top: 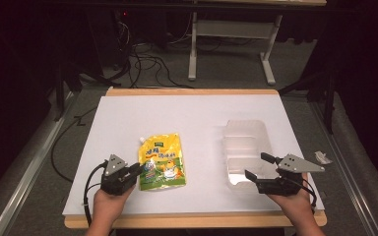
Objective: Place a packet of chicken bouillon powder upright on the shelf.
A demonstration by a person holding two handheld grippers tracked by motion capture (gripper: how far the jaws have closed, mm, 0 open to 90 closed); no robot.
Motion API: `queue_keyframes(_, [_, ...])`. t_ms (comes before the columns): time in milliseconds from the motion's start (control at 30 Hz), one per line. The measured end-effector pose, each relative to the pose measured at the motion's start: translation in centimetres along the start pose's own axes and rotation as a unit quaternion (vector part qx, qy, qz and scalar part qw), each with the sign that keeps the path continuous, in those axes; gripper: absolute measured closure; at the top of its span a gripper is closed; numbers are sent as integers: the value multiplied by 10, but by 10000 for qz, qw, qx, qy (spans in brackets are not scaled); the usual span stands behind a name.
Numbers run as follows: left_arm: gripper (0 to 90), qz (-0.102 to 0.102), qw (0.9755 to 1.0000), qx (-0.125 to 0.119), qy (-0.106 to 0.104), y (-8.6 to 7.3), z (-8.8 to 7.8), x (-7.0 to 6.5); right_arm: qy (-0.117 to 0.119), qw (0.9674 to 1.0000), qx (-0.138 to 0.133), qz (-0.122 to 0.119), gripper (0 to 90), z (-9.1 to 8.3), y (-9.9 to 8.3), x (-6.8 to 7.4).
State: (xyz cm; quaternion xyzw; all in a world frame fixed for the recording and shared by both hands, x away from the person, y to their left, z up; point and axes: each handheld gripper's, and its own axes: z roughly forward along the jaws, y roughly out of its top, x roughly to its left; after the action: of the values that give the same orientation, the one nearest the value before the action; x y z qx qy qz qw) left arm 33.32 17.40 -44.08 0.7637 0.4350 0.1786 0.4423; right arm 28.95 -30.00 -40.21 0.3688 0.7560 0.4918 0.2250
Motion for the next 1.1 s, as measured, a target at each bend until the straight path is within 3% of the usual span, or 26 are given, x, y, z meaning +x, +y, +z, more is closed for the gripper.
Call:
queue_keyframes(133, [686,-286,9996,-73,-31,9,13,7,-8,10000,-16,-4,162,0,0,-2])
queue_keyframes(300, [589,-422,9991,17,4,13,30,17,-16,10000,8,-29,162,1,0,-3])
queue_keyframes(400, [541,-682,9976,88,123,16,48,32,-17,10000,67,43,162,3,-1,-3])
queue_keyframes(433, [527,-682,9976,88,123,16,48,32,-5,10000,59,23,162,3,-1,-3])
queue_keyframes(533, [492,-992,9949,134,90,17,62,49,-2,10000,78,-4,163,3,-1,-2])
queue_keyframes(567, [482,-992,9949,134,90,17,62,49,-2,10000,78,-4,163,3,-1,-2])
queue_keyframes(600, [471,-1168,9929,204,36,17,67,57,0,10000,67,-23,163,3,-1,-2])
queue_keyframes(733, [432,-1427,9891,326,-139,15,73,70,7,10000,81,8,163,3,-2,-3])
queue_keyframes(767, [429,-1427,9891,326,-139,15,73,70,7,10000,81,8,163,3,-2,-3])
queue_keyframes(800, [423,-1570,9867,330,-271,14,75,74,14,9999,104,14,163,4,-3,-3])
queue_keyframes(900, [419,-1682,9846,306,-373,14,78,76,22,9999,122,23,163,5,-3,-2])
queue_keyframes(933, [418,-1786,9823,320,-463,13,81,79,17,9999,144,17,163,6,-3,-1])
queue_keyframes(1033, [418,-1983,9782,319,-523,12,84,85,31,9999,157,-40,164,7,-4,0])
queue_keyframes(1100, [424,-2033,9772,306,-527,12,84,87,35,9998,181,-50,164,8,-4,1])
